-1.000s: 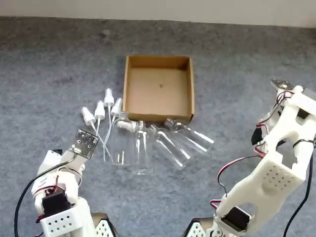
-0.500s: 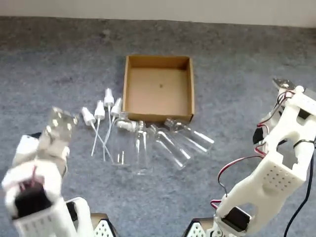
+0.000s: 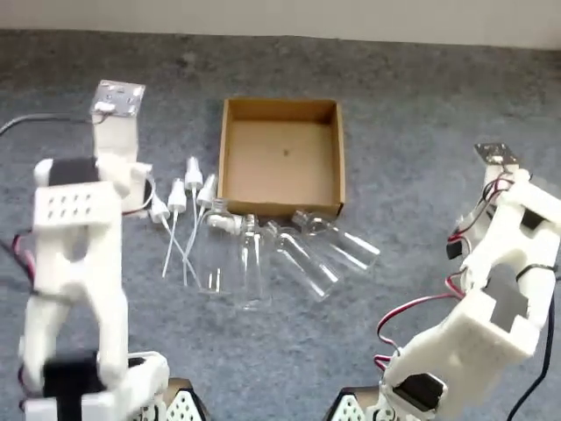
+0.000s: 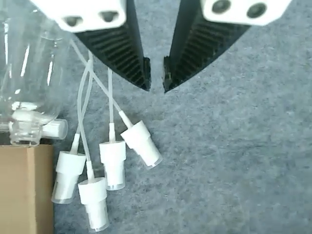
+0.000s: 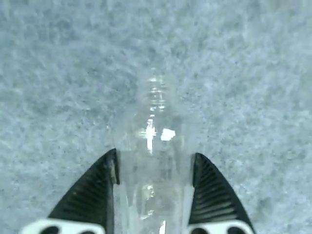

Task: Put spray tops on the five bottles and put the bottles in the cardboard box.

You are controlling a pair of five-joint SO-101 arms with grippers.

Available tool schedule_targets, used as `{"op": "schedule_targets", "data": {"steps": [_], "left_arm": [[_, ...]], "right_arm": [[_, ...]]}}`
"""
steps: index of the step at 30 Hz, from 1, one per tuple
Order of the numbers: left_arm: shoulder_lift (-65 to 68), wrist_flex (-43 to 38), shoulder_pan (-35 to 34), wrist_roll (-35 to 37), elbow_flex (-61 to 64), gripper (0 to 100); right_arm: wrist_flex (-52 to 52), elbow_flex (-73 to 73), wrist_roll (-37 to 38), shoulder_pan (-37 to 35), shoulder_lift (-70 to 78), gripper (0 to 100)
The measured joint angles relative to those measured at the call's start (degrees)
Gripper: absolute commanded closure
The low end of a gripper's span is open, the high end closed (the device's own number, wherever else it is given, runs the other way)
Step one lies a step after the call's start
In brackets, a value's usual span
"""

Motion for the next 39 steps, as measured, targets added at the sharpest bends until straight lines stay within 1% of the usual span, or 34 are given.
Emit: {"op": "schedule_targets", "data": {"steps": [3,4,7,10,18,23,26,32,33,37,39], "left_arm": [[5.45,0.00,0.26,4.13,-2.81,84],[6.86,0.00,0.09,5.63,-3.43,82],[9.93,-0.53,0.18,11.52,-3.96,83],[12.57,-3.52,0.09,16.97,-3.96,84],[21.54,-12.22,0.09,26.46,-3.96,84],[26.37,-15.30,-1.67,28.84,-4.57,84],[27.25,-15.47,-3.34,29.19,-4.75,84],[27.78,-15.65,-3.34,29.19,-4.13,84],[27.78,-15.65,-3.34,29.19,-3.69,86],[27.78,-15.65,-3.34,29.19,-3.43,98],[27.78,-15.65,-3.34,29.19,-3.43,100]], "right_arm": [[-4.31,6.24,0.26,0.00,-4.75,98.4],[-5.10,7.65,0.26,0.00,-5.63,97.8],[-5.98,9.93,0.35,0.00,-7.12,91.6],[-6.07,10.55,0.35,-0.09,-7.47,86.4],[-5.98,11.34,0.35,-1.05,-7.82,85.9],[-6.07,11.43,0.35,-1.05,-7.82,85.9],[-6.07,11.43,0.35,-1.05,-7.82,85.9],[-6.15,11.43,0.35,-1.05,-7.82,85.9],[-6.15,11.43,0.35,-1.05,-7.82,85.9],[-6.15,11.43,0.35,-1.05,-7.82,85.9],[-6.15,11.43,0.35,-1.05,-7.82,85.9]]}}
